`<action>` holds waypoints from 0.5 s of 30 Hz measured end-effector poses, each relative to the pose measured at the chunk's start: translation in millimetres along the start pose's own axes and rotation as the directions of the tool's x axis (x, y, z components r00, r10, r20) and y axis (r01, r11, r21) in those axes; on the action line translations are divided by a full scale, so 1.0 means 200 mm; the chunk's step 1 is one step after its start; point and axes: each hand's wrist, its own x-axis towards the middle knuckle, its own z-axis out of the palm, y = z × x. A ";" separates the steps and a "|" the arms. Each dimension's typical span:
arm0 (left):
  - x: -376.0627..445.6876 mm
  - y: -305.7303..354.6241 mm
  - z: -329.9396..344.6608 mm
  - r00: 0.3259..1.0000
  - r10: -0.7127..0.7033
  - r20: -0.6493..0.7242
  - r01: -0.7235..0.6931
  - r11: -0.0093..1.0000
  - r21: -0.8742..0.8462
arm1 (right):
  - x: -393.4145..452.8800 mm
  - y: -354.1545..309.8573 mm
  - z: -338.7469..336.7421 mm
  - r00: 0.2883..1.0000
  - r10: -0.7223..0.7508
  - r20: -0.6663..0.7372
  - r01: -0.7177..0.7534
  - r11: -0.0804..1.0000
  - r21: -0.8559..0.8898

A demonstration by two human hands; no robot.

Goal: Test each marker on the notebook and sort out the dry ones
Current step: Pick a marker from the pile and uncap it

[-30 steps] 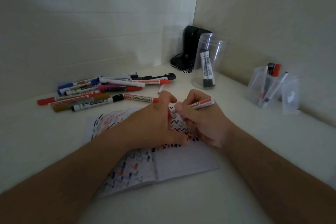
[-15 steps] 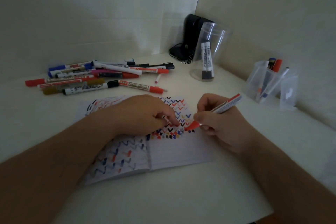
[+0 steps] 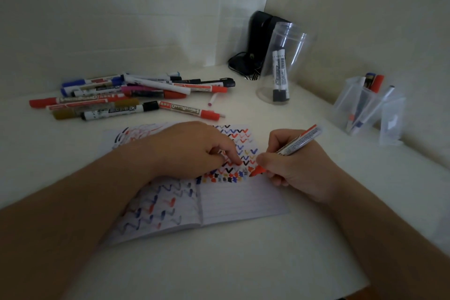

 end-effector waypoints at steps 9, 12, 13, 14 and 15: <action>0.00 0.01 0.00 1.000 -0.002 -0.009 0.002 1.000 0.004 | 0.00 -0.01 0.03 1.000 0.012 -0.008 -0.012 0.996 -0.091; 0.00 0.01 0.00 1.000 0.000 -0.014 0.000 1.000 0.003 | 0.00 -0.01 0.02 1.000 0.012 -0.015 -0.014 0.996 -0.089; 0.00 0.01 0.00 1.000 -0.001 -0.014 0.001 1.000 0.004 | -0.01 -0.01 0.02 1.000 0.013 -0.014 -0.014 0.997 -0.072; 0.00 0.01 0.00 1.000 -0.001 -0.014 0.001 1.000 0.002 | -0.01 -0.01 0.02 1.000 0.015 -0.008 -0.015 0.998 -0.056; 0.00 0.01 0.00 1.000 -0.001 -0.013 0.001 1.000 0.001 | -0.01 -0.02 0.01 1.000 0.014 -0.001 -0.014 0.999 -0.048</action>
